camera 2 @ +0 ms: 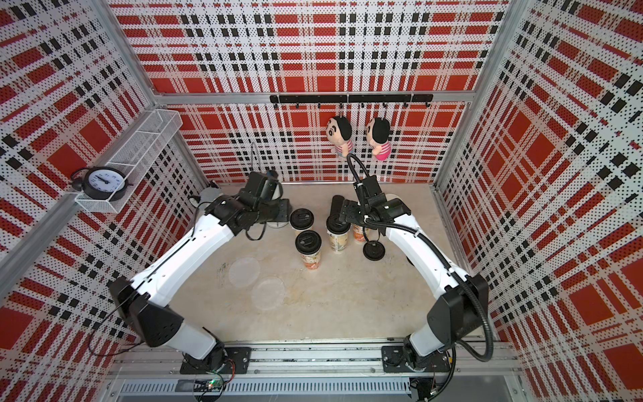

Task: Put the leak-proof paper on the milk tea cups
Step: Secure the cup lid on the cup, then pick up the leak-proof paper from the center of the board.

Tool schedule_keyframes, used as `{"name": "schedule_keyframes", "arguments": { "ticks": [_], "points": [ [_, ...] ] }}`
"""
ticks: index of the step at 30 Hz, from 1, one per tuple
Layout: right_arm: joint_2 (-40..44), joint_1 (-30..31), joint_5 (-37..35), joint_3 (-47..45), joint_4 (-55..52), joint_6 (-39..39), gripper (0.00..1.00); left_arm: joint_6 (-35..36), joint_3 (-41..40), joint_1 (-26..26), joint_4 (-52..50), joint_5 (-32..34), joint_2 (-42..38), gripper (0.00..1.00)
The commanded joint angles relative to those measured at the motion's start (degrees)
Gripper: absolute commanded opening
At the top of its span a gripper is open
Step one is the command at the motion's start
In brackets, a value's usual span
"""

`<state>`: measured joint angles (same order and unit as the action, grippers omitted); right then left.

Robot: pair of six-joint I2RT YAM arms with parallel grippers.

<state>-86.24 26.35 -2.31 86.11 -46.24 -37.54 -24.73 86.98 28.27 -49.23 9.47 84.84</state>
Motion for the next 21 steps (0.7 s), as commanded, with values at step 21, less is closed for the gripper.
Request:
{"name": "schedule_keyframes", "arguments": {
  "ticks": [21],
  "points": [
    [10.8,-1.8,2.3,-8.6,-0.3,9.5,0.83,-17.0,-44.9,-26.6,13.6,-5.8,-11.7,0.55]
  ]
}}
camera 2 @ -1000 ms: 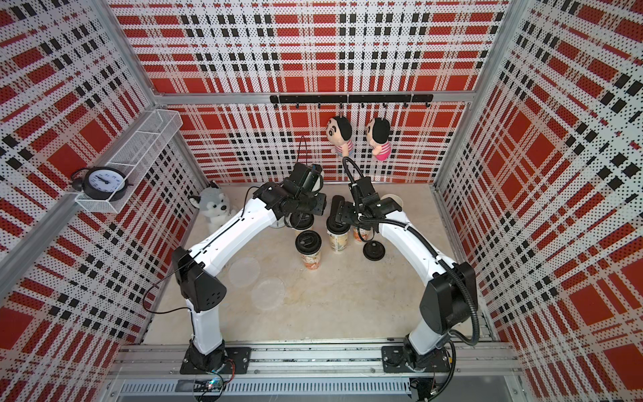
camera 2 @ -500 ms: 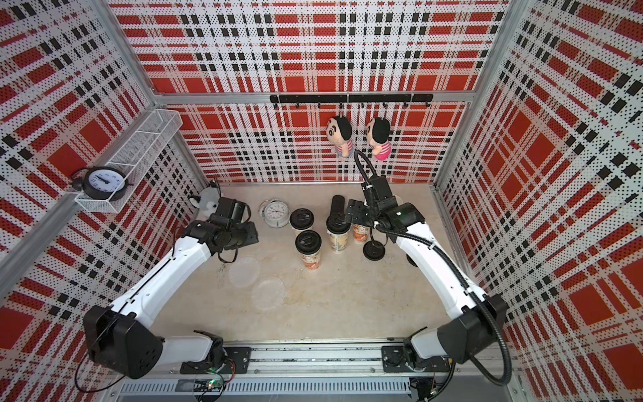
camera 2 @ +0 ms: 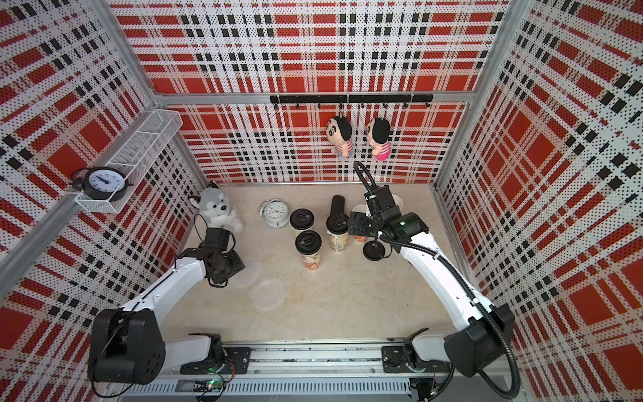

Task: Put the leak-proof paper on the milk tea cups
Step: Pick up the leak-proof paper from the center of the board.

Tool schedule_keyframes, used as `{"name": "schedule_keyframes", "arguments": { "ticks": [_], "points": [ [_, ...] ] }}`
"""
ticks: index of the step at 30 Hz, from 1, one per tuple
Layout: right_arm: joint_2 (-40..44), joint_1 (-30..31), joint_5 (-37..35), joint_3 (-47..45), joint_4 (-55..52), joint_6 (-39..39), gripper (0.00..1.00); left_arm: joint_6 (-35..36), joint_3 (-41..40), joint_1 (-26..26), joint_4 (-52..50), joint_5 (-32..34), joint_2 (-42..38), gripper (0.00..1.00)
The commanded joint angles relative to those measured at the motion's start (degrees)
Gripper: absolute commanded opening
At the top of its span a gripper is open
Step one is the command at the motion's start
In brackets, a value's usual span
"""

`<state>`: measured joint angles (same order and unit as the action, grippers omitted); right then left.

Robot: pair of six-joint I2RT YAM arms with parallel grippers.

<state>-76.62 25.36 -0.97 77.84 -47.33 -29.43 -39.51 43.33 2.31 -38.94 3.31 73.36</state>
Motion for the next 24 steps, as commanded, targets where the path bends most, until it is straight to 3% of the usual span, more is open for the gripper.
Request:
{"name": "schedule_keyframes", "arguments": {
  "ticks": [1,24],
  "points": [
    [1.2,-1.1,1.2,-0.5,1.0,1.4,0.83,-2.6,-1.8,-0.7,3.8,0.6,0.3,0.55],
    [0.9,-5.2,4.2,-4.5,3.7,2.5,0.83,-5.3,-5.4,-0.5,4.9,4.1,8.1,0.47]
  ]
}}
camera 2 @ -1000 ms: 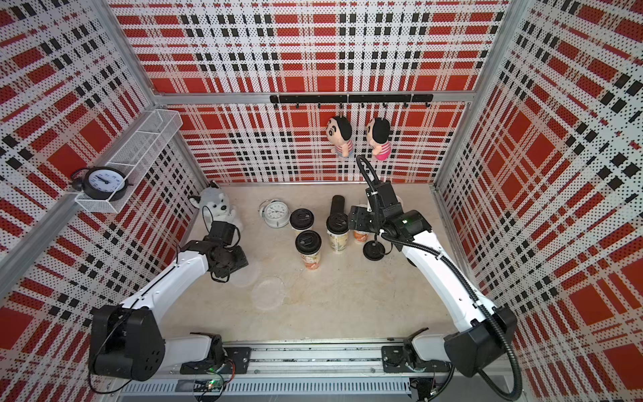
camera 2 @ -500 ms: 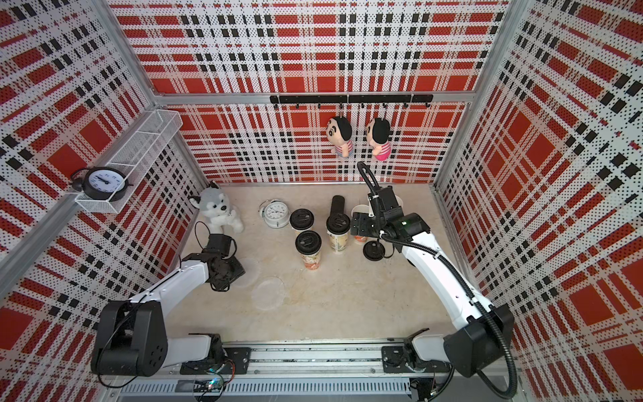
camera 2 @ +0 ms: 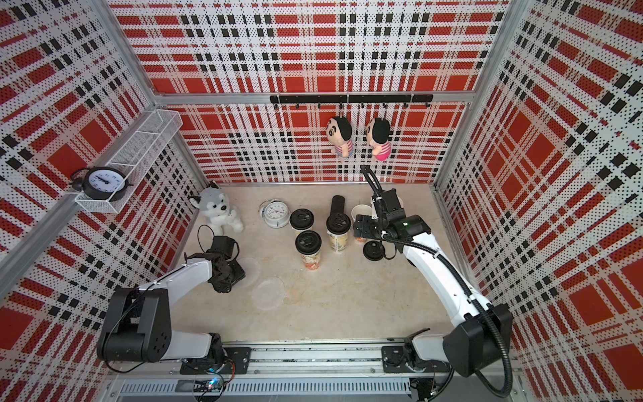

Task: Put the leak-proof paper on the milk tea cups
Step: Pick up the leak-proof paper from the center of the board.

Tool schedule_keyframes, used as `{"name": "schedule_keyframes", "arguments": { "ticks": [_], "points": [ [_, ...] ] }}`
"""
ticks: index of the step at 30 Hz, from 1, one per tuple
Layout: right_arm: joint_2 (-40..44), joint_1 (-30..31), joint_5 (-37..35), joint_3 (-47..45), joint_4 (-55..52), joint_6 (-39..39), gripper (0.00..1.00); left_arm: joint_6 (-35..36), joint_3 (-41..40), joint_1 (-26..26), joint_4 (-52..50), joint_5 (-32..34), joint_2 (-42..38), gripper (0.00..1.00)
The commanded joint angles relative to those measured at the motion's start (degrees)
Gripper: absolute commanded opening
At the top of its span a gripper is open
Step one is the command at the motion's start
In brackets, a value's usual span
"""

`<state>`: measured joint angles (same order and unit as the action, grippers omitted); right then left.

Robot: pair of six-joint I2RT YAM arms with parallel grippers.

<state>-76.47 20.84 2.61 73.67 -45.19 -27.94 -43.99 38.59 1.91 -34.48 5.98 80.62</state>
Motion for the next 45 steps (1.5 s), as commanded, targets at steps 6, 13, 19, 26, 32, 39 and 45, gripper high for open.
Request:
{"name": "schedule_keyframes", "arguments": {
  "ticks": [6,13,19,26,32,39,45],
  "points": [
    [0.5,-1.5,1.4,-1.2,2.7,1.0,0.83,-0.8,-0.6,0.6,0.4,2.6,4.0,0.45],
    [0.2,-2.5,2.2,-1.3,2.7,1.4,0.83,-0.9,-0.6,1.8,1.5,2.9,8.4,0.37],
    [-0.4,-2.7,2.3,-1.4,2.5,1.7,0.83,-0.8,-1.1,2.6,2.5,2.4,10.7,0.3],
    [-0.3,-3.2,1.9,-1.9,2.3,1.8,0.83,-0.8,-1.2,3.3,3.8,1.4,11.7,0.1],
    [0.6,-3.4,1.1,-2.0,1.7,1.4,0.82,-0.7,0.6,3.7,2.8,1.2,9.0,0.0],
    [2.4,-6.3,0.4,0.0,-0.6,1.3,0.82,0.1,13.7,5.8,-6.9,5.4,-0.4,0.0],
    [2.8,-10.5,0.3,0.8,-1.0,1.5,0.82,4.2,31.8,11.2,-15.2,8.4,-3.8,0.0]
  ]
}}
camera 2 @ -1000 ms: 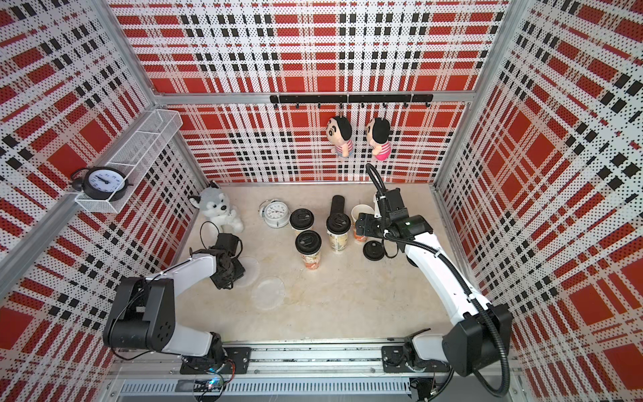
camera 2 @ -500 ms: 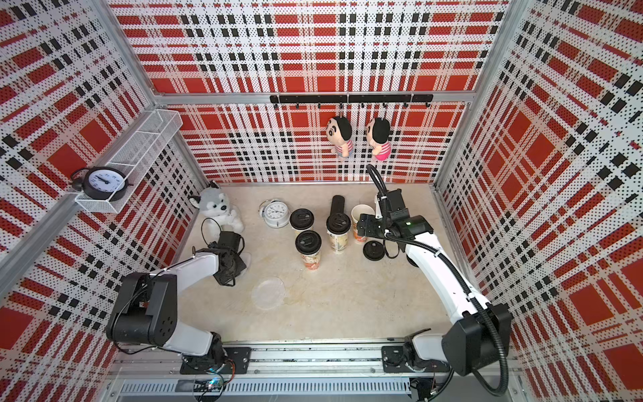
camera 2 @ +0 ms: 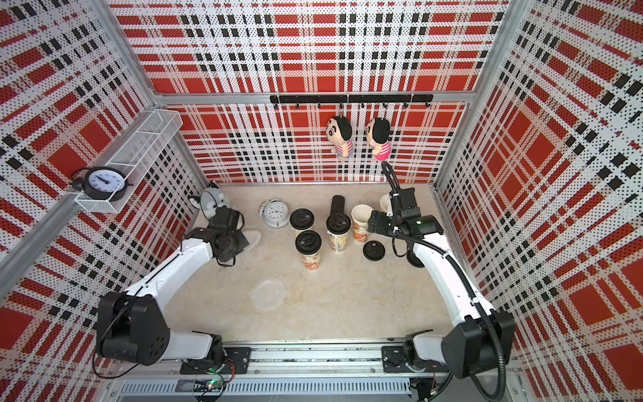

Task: Put the leak-proof paper on the milk tea cups
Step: Pick up the leak-proof paper from the center of the board, then pick up the cup at the center of the board.

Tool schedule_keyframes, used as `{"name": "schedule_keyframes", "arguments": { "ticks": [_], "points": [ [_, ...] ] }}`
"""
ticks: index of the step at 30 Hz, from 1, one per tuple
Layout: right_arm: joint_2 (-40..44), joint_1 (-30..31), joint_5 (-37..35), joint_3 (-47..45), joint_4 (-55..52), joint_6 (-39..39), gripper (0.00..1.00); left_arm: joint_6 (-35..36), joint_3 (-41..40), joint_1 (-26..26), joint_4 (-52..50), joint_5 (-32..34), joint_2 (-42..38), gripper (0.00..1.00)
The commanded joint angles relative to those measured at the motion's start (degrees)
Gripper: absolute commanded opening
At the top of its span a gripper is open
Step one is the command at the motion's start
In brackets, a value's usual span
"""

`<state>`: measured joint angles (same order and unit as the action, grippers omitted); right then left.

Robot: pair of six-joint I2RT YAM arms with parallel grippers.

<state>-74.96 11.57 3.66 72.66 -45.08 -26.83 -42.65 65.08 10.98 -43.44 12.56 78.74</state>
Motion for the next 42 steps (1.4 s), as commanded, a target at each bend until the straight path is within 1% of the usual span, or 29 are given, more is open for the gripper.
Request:
{"name": "schedule_keyframes", "arguments": {
  "ticks": [1,2,3,6,8,16,22,28,42],
  "points": [
    [0.8,-1.3,-1.1,2.0,-1.1,0.6,0.83,3.6,7.9,2.7,-7.3,2.2,-1.9,0.0],
    [0.2,-1.3,-1.0,2.4,-1.2,0.8,0.84,4.1,9.9,5.0,-8.1,2.3,-2.1,0.0],
    [-0.6,-1.2,-0.5,2.8,-1.1,1.2,0.86,4.5,11.3,5.7,-8.5,2.3,-2.2,0.0],
    [-4.0,-0.8,0.6,4.3,-1.5,2.7,0.92,5.1,13.1,6.9,-8.3,2.2,-3.2,0.0],
    [-6.1,0.2,0.1,5.1,-1.1,3.4,1.0,5.5,13.1,7.3,-7.5,1.8,-3.9,0.0],
    [-16.2,4.1,-3.4,9.9,-0.3,4.4,1.0,6.7,12.8,8.7,-4.1,0.0,-4.7,0.0],
    [-21.6,5.4,-5.1,13.6,-0.5,4.2,1.0,7.1,12.9,9.5,-3.4,-0.2,-4.2,0.0],
    [-25.3,5.8,-5.2,16.7,-0.8,4.4,1.0,7.0,12.9,9.7,-3.0,-0.3,-3.6,0.0],
    [-30.3,6.5,-5.4,21.1,-1.6,4.3,0.99,7.2,13.2,10.1,-2.7,-0.4,-2.0,0.0]
  ]
}}
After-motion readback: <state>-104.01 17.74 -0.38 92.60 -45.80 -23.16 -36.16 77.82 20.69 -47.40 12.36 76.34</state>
